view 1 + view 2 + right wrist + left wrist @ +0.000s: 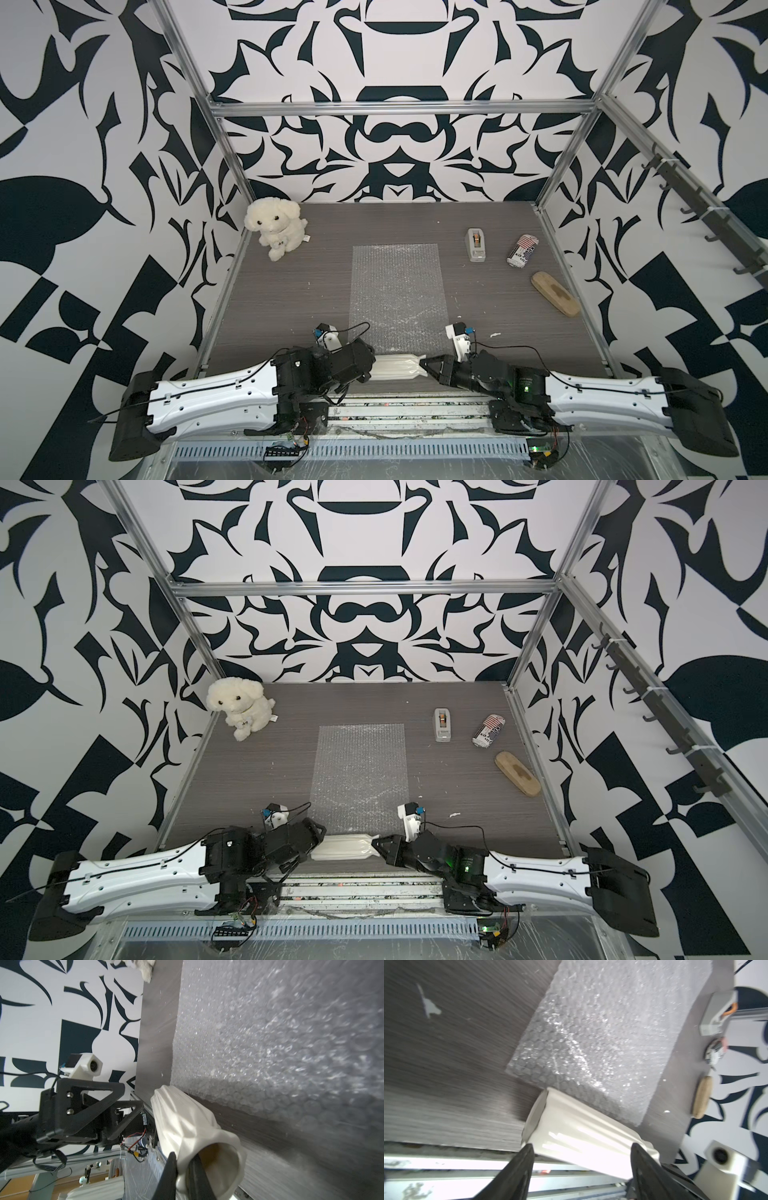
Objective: Wrap vases in bubble wrap
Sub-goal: Pick up the vase from the center of the board, then place the vase in bubble wrap.
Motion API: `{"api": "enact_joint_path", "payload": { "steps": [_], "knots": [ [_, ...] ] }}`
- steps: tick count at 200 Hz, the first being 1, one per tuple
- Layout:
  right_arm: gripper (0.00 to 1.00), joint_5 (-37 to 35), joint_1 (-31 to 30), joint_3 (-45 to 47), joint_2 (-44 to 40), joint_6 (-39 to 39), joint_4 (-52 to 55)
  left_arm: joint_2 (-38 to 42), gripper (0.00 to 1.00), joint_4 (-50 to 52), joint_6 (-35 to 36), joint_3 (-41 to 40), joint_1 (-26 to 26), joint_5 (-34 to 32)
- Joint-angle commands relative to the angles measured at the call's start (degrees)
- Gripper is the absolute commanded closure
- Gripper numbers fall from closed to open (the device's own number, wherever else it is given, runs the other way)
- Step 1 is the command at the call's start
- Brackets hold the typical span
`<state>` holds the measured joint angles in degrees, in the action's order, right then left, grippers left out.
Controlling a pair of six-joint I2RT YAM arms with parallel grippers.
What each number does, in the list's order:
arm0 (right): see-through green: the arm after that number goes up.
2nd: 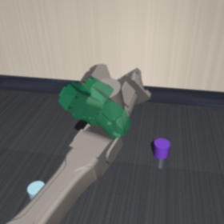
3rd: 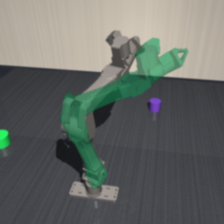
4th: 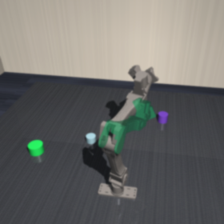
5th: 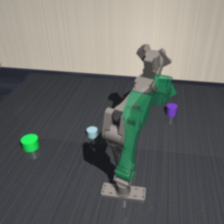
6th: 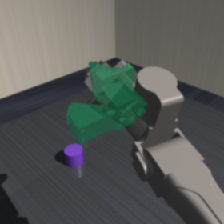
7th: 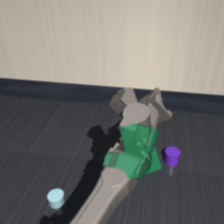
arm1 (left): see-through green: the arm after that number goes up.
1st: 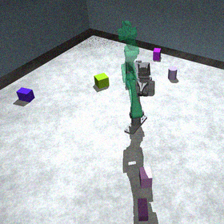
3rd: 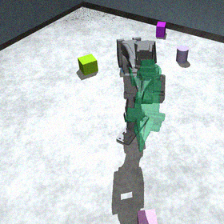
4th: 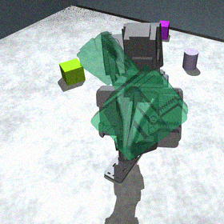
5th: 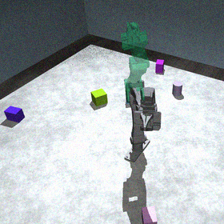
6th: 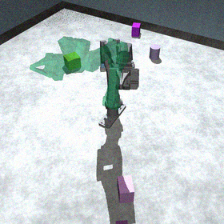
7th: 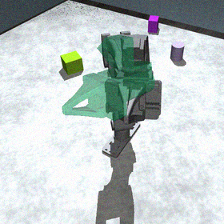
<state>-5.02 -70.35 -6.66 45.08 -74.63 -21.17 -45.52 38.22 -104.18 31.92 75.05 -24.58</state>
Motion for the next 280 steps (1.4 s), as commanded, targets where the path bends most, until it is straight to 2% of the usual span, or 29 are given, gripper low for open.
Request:
{"api": "enact_joint_path", "payload": {
  "steps": [1, 50, 87, 125, 173, 210, 240, 280],
  "knots": [
    [1.0, 0.33, 2.53, -0.3, -1.41, 0.28, -4.29, -0.29, 0.25, -0.29, 3.0, 1.82, -2.41, -1.0],
    [1.0, 7.1, 9.62, 0.44, 3.21, -1.04, -14.35, -4.37, 0.23, 2.57, 12.37, 8.88, -9.7, 1.43],
    [1.0, 10.22, 10.82, -0.92, 5.24, -1.56, -17.59, -5.33, 0.24, 2.51, 17.18, 9.12, -16.42, 4.84],
    [1.0, 10.71, 11.69, -2.45, 3.2, -2.65, -15.09, -5.01, 0.22, 3.46, 21.19, 9.32, -22.52, 6.2],
    [1.0, 12.88, 16.94, -3.58, 1.76, -4.39, -13.98, -7.9, 0.21, 1.08, 22.7, 8.51, -24.76, 8.12],
    [1.0, 16.55, 20.52, -5.47, 5.48, -5.96, -18.12, -10.33, 0.21, -2.37, 22.77, 7.31, -25.39, 10.38],
    [1.0, 17.67, 20.62, -6.19, 8.68, -6.48, -21.42, -13.45, 0.21, -5.16, 23.33, 6.06, -26.55, 11.44],
    [1.0, 18.15, 20.65, -7.03, 7.13, -7.49, -21.1, -15.59, 0.2, -9.2, 25.18, 5.37, -30.1, 14.88]
  ]
}}
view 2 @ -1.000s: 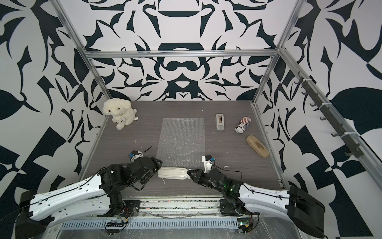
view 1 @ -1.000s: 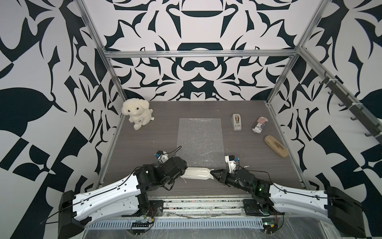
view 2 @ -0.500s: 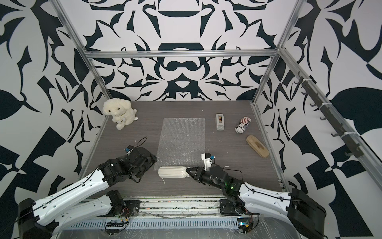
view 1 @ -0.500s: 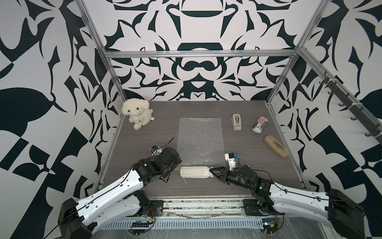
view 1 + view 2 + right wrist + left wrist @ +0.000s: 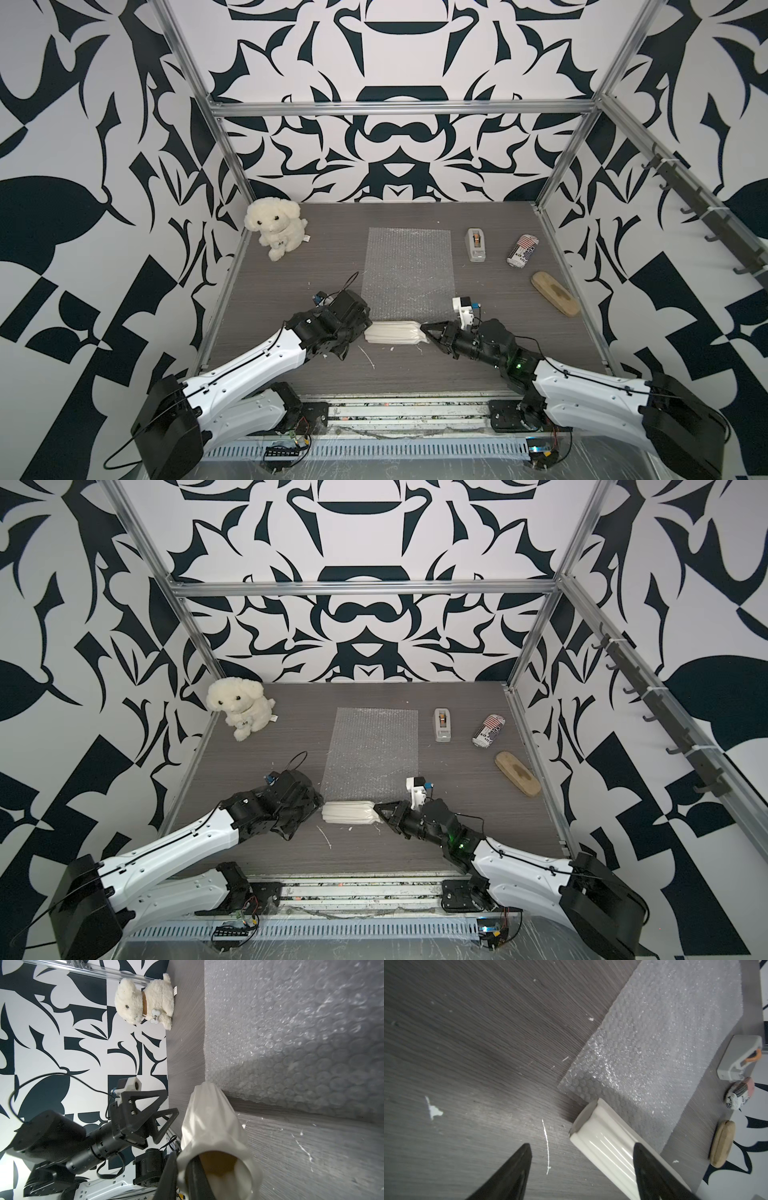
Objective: Wrap vases in bubble wrap
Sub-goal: Place the vase in bubble wrap.
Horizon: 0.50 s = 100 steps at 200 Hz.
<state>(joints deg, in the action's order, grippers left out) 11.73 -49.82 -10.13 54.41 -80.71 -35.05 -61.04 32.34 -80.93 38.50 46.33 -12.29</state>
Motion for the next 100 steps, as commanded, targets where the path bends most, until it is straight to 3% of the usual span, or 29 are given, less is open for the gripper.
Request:
{"api": "enact_joint_path", "payload": {
  "steps": [1, 42, 100],
  "knots": [
    [1.0, 1.39, 0.1, -3.61, -2.29, -1.44, -7.23, -0.02, 0.2, -3.41, 1.96, -1.27, -1.4, 2.66],
    [1.0, -0.06, 0.35, -5.23, -4.5, -0.93, -5.29, 1.78, 0.19, -3.73, 1.76, -1.02, -2.45, 2.37],
    [1.0, -0.06, 1.24, -5.08, 0.77, -2.05, -11.73, 0.41, 0.19, -5.13, 1.37, -1.47, -2.64, 3.68]
  ]
}}
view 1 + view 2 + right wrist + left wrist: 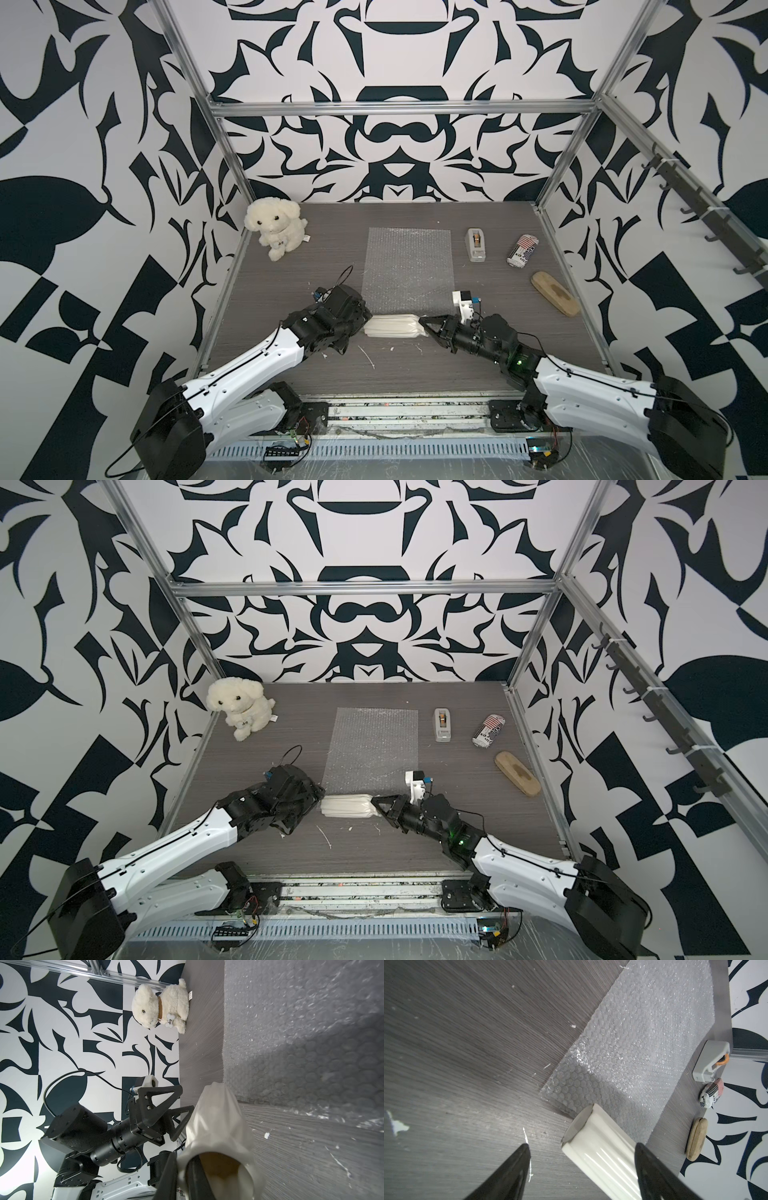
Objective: Wrap vases in bubble wrap
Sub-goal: Place the vase in bubble wrap.
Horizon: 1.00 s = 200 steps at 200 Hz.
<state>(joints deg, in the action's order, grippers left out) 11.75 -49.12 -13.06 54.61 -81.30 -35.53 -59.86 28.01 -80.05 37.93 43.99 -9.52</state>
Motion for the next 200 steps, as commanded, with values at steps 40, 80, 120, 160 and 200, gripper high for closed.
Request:
{"api": "enact_joint_path", "payload": {
  "steps": [40, 80, 120, 160, 200],
  "knots": [
    [1.0, 1.92, 3.91, -4.54, 1.81, -0.18, -11.61, 0.5, 0.19, -0.84, 0.81, -1.03, -0.91, -0.11],
    [1.0, 5.6, 8.5, -5.58, 7.53, -2.2, -18.4, 1.01, 0.19, -0.75, 1.04, -0.72, -1.25, -0.67],
    [1.0, 13.47, 14.67, -7.79, 15.56, -3.61, -24.28, -0.45, 0.19, -2.2, 1.82, -0.55, -1.87, -0.11],
    [1.0, 19.87, 19.0, -7.53, 23.69, -5.03, -30.47, -3.63, 0.19, -3.91, 4.27, 1.06, -3.0, 1.01],
    [1.0, 23.87, 22.67, -5.02, 31.03, -6.02, -37.08, -7.69, 0.16, -3.34, 8.72, 4.57, -4.19, 1.37]
  ]
}}
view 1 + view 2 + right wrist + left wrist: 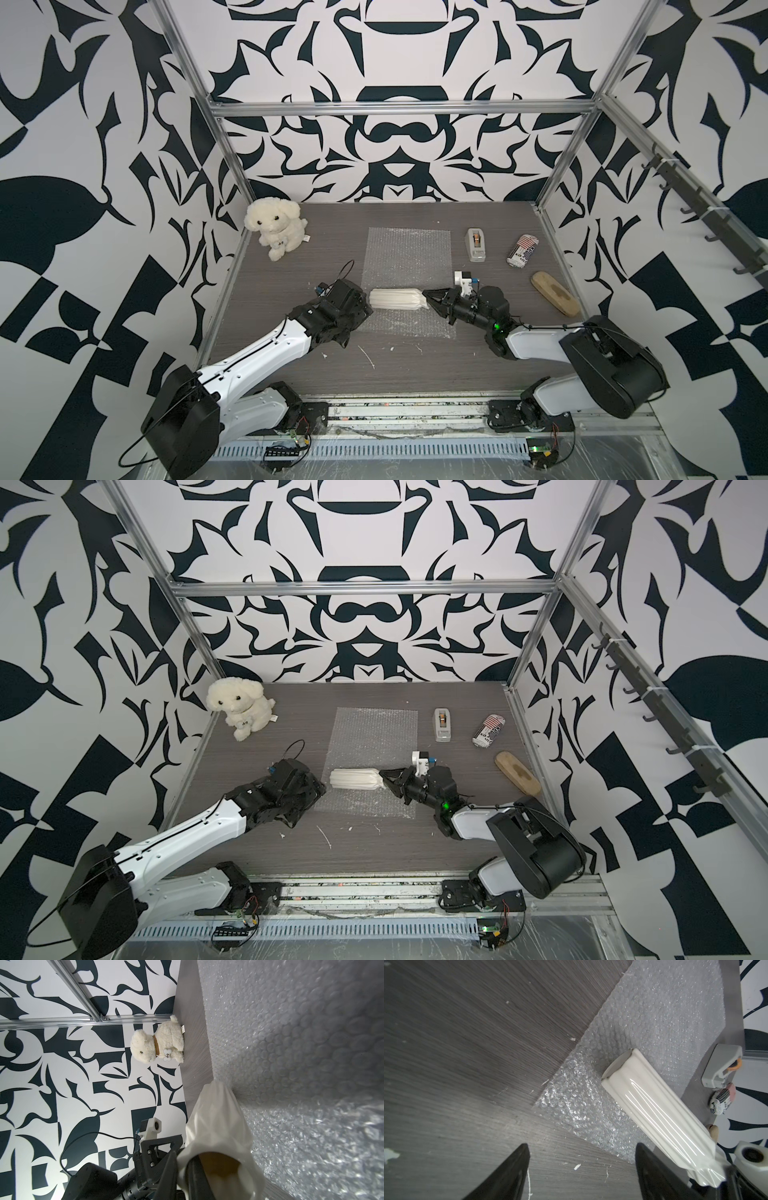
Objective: Wrap vases in bubble wrap
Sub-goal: Place the vase in bubble wrap.
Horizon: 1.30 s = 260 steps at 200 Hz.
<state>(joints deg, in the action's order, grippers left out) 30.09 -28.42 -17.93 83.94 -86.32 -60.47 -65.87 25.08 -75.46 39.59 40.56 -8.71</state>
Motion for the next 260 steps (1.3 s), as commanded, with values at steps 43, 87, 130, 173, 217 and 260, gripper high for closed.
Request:
{"api": "enact_joint_path", "payload": {
  "steps": [43, 87, 130, 173, 217, 260],
  "knots": [
    [1.0, 8.8, 4.88, 1.55, 6.03, 2.72, -10.92, -6.43, 0.16, -2.21, 8.71, 6.21, -3.41, 2.92],
    [1.0, 9.73, 6.74, 1.59, 6.26, 10.59, -1.33, -14.08, 0.16, -2.96, 12.27, 11.65, -4.34, 4.94],
    [1.0, 9.72, 8.34, -0.01, 4.9, 17.72, 8.94, -18.24, 0.16, -3.29, 14.88, 14.67, -4.34, 7.49],
    [0.98, 9.37, 8.73, -1.7, 5.17, 22.13, 14.77, -20.18, 0.16, -2.91, 23.07, 15.34, -4.34, 10.43],
    [0.92, 8.74, 9.0, -5.35, 2.95, 27.94, 25.13, -22.94, 0.16, -1.05, 32.27, 16.87, -4.34, 10.92],
    [0.92, 7.72, 9.0, -8.33, -2.16, 31.48, 34.05, -25.14, 0.16, -2.12, 34.33, 17.76, -4.34, 9.73]
  ]
}}
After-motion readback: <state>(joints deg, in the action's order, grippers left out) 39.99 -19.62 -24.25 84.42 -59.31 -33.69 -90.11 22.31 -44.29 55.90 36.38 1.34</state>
